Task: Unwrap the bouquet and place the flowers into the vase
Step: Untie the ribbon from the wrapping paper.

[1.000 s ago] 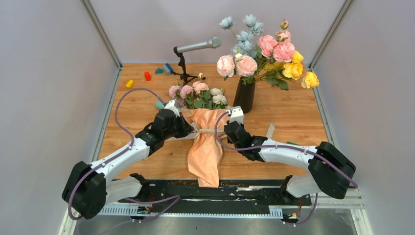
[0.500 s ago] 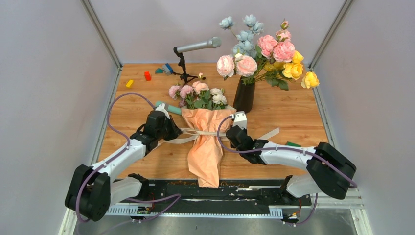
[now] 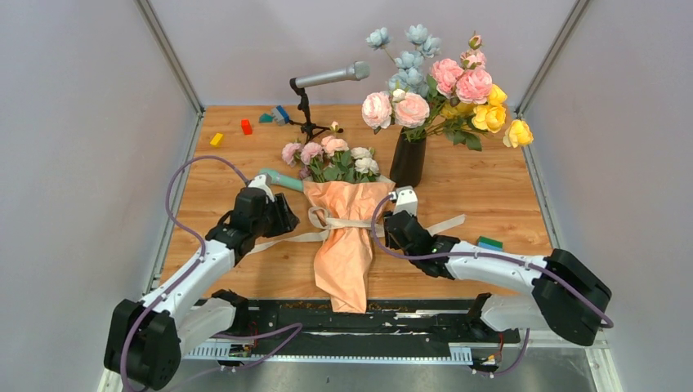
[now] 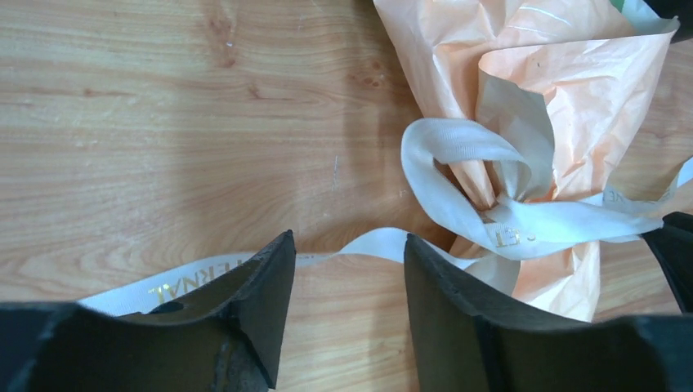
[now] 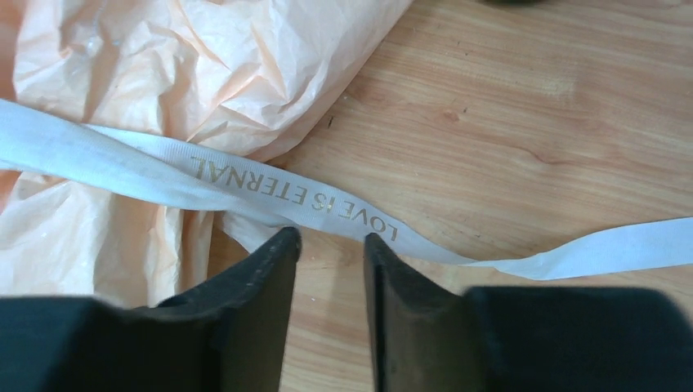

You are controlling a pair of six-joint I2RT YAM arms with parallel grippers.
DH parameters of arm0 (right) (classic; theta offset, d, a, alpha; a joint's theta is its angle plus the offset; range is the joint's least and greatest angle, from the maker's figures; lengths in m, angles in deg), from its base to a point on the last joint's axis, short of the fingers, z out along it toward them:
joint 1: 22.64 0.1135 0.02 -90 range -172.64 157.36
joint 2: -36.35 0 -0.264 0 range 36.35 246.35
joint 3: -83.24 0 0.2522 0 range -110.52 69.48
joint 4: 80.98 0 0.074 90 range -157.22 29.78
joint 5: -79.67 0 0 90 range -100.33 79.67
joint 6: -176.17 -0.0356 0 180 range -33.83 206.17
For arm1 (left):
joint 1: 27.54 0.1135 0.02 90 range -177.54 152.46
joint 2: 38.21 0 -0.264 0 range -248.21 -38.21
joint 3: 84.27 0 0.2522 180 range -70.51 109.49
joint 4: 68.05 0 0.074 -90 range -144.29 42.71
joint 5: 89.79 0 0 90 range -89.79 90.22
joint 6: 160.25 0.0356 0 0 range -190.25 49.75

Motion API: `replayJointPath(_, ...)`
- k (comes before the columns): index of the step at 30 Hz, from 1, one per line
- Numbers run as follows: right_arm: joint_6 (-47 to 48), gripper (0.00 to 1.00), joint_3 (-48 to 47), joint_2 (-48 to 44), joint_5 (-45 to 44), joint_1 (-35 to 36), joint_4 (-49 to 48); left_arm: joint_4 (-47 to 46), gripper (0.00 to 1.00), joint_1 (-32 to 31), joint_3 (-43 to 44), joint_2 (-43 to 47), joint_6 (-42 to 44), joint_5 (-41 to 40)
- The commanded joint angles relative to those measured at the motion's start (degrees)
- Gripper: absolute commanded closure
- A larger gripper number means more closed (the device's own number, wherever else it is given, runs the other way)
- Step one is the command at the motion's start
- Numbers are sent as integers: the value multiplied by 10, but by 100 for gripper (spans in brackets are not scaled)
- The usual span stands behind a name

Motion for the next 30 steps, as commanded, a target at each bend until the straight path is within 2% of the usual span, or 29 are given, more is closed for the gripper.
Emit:
replayJointPath(1,29,58,-1,-49,24,-4,28,40,36,2,34,39,40,2)
replayJointPath(3,40,48,-3,-71,38,-4,38,40,31,-2,39,53,51,17)
replayJointPath(8,95,28,-12,-111,114,-5,27,46,22,-76,83,32,110,-7)
replayJointPath(13,151,18,-40,-89,184,-8,12,42,19,-139,117,-32,147,-14)
replayJointPath(18,162,17,-83,-35,216,-8,-2,28,18,-158,125,-72,157,-29)
replayJointPath(23,158,18,-106,8,231,-8,-34,25,24,-158,112,-86,139,-91)
replayJointPath(30,173,23,-146,60,255,-9,-43,-29,29,-158,86,-102,96,-80)
